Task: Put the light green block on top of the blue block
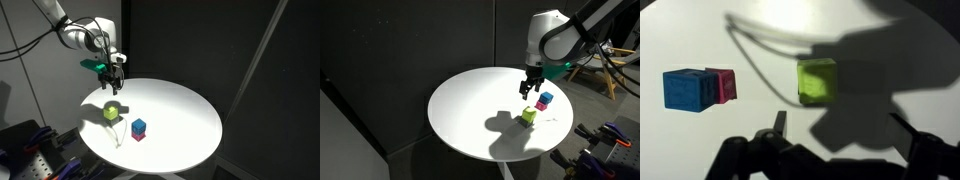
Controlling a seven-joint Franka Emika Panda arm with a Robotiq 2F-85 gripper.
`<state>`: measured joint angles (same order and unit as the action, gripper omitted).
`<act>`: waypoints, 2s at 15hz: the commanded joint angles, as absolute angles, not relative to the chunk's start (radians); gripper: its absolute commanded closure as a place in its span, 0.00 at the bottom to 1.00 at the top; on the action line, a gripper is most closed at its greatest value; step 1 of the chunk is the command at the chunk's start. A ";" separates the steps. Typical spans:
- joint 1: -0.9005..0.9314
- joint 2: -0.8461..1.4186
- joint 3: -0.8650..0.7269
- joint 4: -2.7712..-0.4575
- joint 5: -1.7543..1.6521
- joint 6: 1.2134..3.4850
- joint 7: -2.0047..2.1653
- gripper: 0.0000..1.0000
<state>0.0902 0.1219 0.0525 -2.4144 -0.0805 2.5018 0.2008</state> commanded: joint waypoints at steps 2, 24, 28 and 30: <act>0.100 0.134 0.035 -2.454 -0.145 2.575 0.289 0.00; 0.096 0.175 0.045 -2.473 -0.122 2.618 0.235 0.00; 0.096 0.209 0.042 -2.453 -0.125 2.630 0.210 0.00; 0.097 0.226 0.038 -2.445 -0.131 2.629 0.209 0.00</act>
<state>0.0960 0.1982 0.0451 -2.4633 -0.1356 2.6156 0.2372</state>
